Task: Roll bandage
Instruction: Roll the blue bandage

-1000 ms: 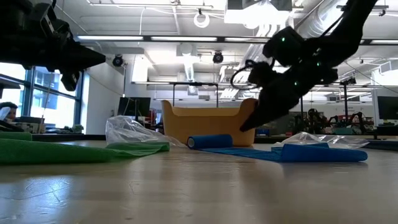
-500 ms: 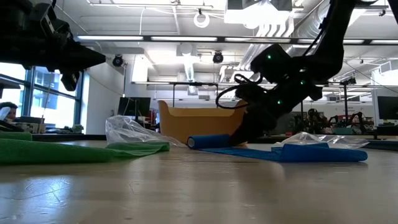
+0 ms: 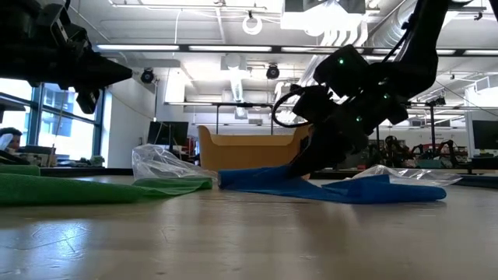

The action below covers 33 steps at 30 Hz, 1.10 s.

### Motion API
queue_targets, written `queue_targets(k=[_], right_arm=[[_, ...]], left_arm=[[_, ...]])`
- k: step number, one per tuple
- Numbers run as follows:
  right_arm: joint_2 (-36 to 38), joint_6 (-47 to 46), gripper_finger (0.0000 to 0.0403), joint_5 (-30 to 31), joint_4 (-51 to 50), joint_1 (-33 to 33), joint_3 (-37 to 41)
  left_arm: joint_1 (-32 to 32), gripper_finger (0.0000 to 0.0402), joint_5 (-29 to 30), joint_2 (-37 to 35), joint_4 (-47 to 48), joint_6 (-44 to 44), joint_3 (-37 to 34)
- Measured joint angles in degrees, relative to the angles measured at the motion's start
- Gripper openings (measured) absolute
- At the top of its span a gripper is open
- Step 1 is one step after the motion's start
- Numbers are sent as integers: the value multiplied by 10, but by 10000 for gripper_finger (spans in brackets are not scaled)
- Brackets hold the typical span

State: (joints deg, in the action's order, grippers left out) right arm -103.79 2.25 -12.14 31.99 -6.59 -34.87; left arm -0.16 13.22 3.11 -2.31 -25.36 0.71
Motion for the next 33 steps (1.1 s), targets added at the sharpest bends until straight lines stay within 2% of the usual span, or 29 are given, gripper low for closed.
queue_targets(k=[5,12,16,24,33], right_arm=[[0,12,209,39,6,5,0],[4,8,208,43,22,-16,0],[8,-11,208,12,24,-27,0],[8,-159,208,-56,20,-59,0],[2,-221,208,-64,26,-62,-14]], left_arm=[[0,3,0,0,0,0,0],[0,3,0,0,0,0,0],[0,3,0,0,0,0,0],[0,3,1,0,0,0,0],[0,3,9,0,-1,0,0]])
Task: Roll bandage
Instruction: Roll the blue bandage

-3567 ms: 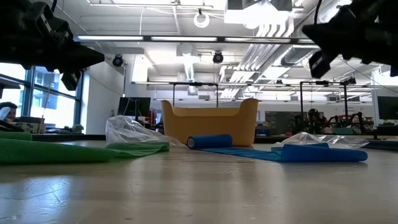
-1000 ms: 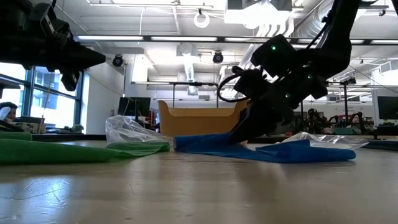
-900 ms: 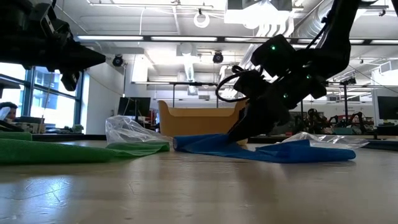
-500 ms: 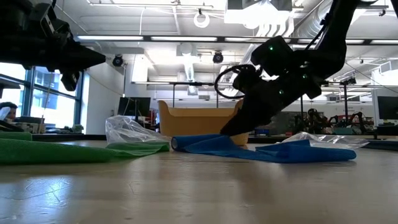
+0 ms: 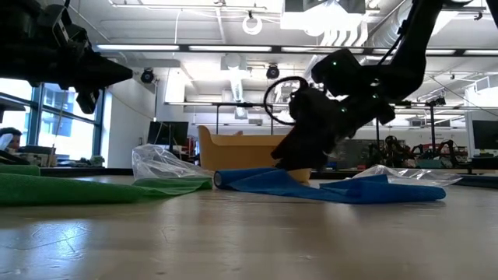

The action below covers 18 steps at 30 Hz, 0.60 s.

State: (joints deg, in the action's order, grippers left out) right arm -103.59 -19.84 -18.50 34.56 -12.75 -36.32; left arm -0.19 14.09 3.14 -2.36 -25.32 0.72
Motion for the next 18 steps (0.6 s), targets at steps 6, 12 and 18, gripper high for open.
queue_targets(k=[6,12,18], right_arm=[[-38,-28,208,1,-43,-1,-55],[-65,-28,208,3,-109,-1,-98],[-71,-22,203,-1,-110,-1,-109]], left_arm=[[0,3,0,0,0,0,0],[0,3,0,2,0,0,0],[0,3,1,9,0,0,0]])
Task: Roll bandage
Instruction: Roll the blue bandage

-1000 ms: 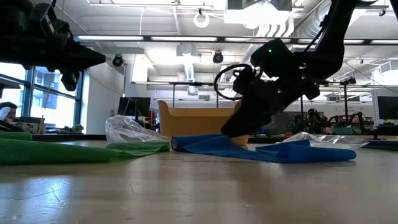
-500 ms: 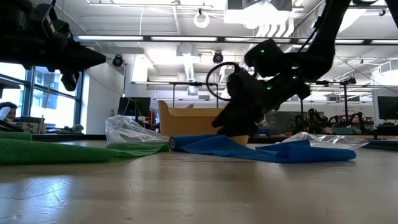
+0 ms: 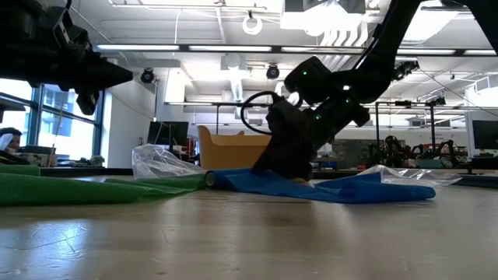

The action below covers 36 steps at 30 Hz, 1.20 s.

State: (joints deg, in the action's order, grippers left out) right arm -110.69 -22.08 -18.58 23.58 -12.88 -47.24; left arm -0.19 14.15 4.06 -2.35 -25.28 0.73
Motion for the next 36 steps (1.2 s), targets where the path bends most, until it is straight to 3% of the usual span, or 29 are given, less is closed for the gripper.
queue_targets(k=[4,13,23,26,33,36], right_arm=[[0,1,163,-12,1,0,0],[0,50,11,-13,34,2,0],[45,123,3,38,40,18,0],[70,173,2,61,28,33,0],[158,270,1,154,-17,76,1],[215,305,1,173,-57,90,1]], left_arm=[[0,3,0,7,0,0,0],[0,3,0,13,-3,3,0],[9,1,31,18,-31,23,0],[29,1,31,38,-90,42,0],[94,0,44,144,-283,90,0],[121,0,60,222,-307,90,25]])
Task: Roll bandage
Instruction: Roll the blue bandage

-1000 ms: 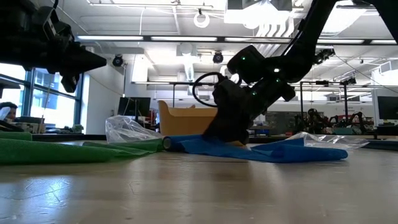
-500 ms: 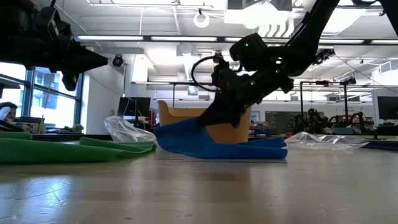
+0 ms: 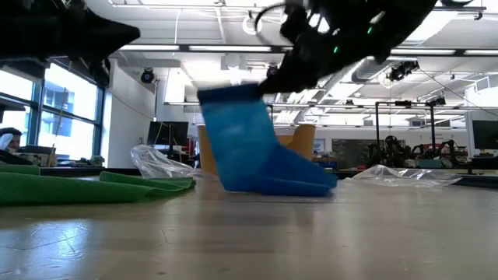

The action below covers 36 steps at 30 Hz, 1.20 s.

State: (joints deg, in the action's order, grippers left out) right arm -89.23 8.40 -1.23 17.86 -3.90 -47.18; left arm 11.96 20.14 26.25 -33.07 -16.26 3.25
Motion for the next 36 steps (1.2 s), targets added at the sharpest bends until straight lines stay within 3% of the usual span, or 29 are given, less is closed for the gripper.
queue_targets(k=[9,16,23,29,36], right_arm=[[172,59,0,2,-110,21,0],[249,61,0,-8,-162,40,0],[293,49,0,-103,-244,57,0],[298,45,0,-163,-231,63,0],[298,51,0,-168,-227,62,0]], left_arm=[[36,0,27,280,-7,76,192],[36,13,15,428,-4,130,321],[56,74,-49,478,-4,286,401],[77,119,1,506,-2,413,428],[101,113,20,545,-2,574,429]])
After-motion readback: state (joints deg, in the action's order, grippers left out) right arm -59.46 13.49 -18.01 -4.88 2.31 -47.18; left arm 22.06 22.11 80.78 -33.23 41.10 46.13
